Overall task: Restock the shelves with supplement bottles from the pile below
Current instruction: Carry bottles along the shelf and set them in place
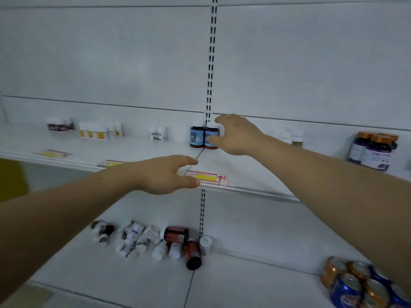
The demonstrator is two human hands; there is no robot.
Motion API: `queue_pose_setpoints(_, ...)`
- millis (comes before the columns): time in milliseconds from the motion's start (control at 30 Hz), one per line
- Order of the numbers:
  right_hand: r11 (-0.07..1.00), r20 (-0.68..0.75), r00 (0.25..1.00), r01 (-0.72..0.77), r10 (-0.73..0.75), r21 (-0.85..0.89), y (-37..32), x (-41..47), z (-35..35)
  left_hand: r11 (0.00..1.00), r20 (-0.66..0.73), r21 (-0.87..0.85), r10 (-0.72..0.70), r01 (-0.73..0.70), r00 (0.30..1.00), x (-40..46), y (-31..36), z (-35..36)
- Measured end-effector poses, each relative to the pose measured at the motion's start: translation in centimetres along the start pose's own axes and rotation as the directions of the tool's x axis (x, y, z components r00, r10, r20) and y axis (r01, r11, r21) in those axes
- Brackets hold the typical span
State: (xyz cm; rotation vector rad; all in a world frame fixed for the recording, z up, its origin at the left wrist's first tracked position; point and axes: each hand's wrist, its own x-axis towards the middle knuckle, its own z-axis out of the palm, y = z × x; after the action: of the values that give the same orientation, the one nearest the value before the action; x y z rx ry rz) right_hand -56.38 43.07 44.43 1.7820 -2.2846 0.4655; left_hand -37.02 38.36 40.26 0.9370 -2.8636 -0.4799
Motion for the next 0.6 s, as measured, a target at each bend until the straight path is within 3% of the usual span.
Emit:
queue_pose_setpoints(333, 0.941, 0.101, 0.939, 0.317, -0.329, 0.119, -25.3, -1.1, 8.2, 0.952, 0.089, -0.061, -0.294, 0.299, 0.952, -18.2, -18.0, 2.4)
queue_pose_setpoints(467, 0.928, 0.191, 0.912, 0.335, -0.363, 0.162, -30.2, -1.8, 12.5, 0.917, 0.183, -0.103, -0.363, 0.385, 0.914, -20.1, -23.8, 6.0)
queue_pose_setpoints(600, 0.947, 0.313, 0.898, 0.258, -0.309, 0.192, -30.3, -1.4, 18.4, 0.886, 0.237, -0.157, -0.396, 0.437, 0.887, -19.1, -28.1, 9.5)
